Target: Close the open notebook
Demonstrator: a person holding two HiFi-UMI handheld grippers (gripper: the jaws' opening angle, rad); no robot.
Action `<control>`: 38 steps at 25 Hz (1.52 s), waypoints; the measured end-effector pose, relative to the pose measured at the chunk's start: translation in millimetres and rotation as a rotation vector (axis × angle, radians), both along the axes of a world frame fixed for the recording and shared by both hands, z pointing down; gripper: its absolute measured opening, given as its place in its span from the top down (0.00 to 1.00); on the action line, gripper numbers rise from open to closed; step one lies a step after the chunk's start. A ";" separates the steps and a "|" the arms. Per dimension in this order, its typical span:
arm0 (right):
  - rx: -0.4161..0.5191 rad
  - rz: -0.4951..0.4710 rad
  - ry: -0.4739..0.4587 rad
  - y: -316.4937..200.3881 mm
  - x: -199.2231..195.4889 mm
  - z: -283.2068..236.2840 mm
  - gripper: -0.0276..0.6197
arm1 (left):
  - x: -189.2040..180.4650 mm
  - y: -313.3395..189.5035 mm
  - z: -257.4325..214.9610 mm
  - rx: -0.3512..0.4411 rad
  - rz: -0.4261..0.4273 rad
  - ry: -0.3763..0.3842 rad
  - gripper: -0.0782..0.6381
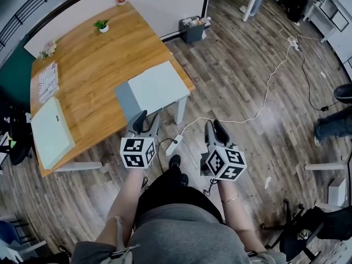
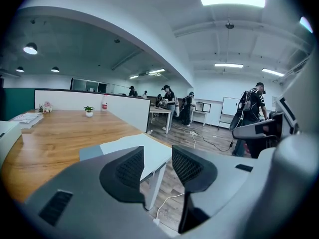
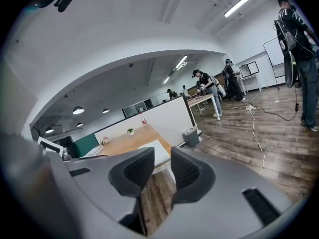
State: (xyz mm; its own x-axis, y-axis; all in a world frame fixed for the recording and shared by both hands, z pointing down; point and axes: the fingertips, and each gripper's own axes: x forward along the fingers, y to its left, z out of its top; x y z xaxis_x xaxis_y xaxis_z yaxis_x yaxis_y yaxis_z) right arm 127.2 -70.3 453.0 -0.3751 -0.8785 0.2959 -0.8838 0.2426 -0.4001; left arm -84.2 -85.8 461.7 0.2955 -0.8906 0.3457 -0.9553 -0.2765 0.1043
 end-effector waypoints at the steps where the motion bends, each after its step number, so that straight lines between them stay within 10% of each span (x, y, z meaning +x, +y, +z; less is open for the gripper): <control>1: 0.001 -0.002 0.004 -7.3 -2.2 -0.4 0.81 | -1.8 -6.4 0.7 -0.001 -0.001 0.004 0.66; 22: -0.005 -0.128 0.040 -127.9 -59.5 -2.1 0.82 | -51.3 -94.5 11.8 -0.029 -0.123 0.047 0.66; 38: -0.030 -0.586 0.078 -190.5 -137.7 13.5 0.83 | -104.3 -67.3 29.2 -0.069 -0.597 0.109 0.65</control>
State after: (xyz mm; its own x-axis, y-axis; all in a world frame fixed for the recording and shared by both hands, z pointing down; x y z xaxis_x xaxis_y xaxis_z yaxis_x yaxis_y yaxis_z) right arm -10.5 -260.8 466.5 -0.7711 -0.5226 0.3636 -0.6333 0.6887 -0.3531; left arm -188.5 -153.1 490.9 -0.2111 -0.8899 0.4044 -0.9259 0.3146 0.2090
